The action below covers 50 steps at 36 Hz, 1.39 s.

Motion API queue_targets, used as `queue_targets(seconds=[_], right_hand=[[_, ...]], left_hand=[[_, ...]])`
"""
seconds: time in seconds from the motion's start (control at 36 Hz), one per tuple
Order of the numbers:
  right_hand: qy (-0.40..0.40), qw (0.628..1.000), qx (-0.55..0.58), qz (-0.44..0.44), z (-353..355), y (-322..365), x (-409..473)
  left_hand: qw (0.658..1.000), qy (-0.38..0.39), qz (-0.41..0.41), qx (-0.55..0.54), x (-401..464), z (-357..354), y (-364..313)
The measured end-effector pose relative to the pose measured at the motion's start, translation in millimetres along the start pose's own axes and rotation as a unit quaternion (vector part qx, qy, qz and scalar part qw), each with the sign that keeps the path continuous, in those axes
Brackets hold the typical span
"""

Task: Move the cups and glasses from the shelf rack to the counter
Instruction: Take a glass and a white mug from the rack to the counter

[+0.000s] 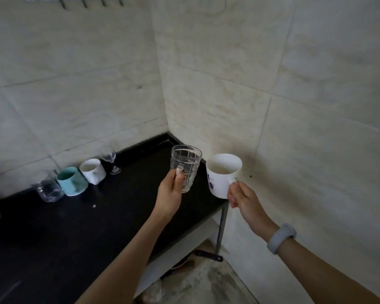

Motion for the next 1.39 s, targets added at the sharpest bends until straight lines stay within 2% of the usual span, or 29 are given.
queue_targets(seconds=[0.28, 0.56, 0.89, 1.14, 1.39], right_hand=[[0.099, 0.992, -0.004, -0.077, -63.2, -54.0, 145.4], [0.119, 0.98, -0.021, -0.159, -165.5, -132.2, 284.0], [0.138, 0.971, -0.026, -0.191, -257.1, -218.6, 403.0], [0.143, 0.97, -0.003, -0.197, -278.7, -245.2, 443.2], [0.163, 0.964, 0.02, -0.208, -293.3, -258.8, 454.4]], left_hand=[[0.987, -0.091, 0.134, 0.0, 83.7, 35.8, 92.2], [0.952, -0.134, 0.272, -0.038, 177.7, 67.6, 233.5], [0.949, -0.156, 0.275, -0.002, 259.1, 89.4, 346.0], [0.942, -0.186, 0.28, 0.006, 279.5, 95.3, 378.3], [0.947, -0.182, 0.263, 0.03, 288.2, 96.4, 389.6]])
Point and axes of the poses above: each hand's wrist, its own x-axis towards the middle knuckle, its own z-axis out of the back of the hand, y = z × x, the point moved 6 cm from there along x, towards the middle knuckle, and after that the axes turned 10 degrees about x, right-handed, at the moved point
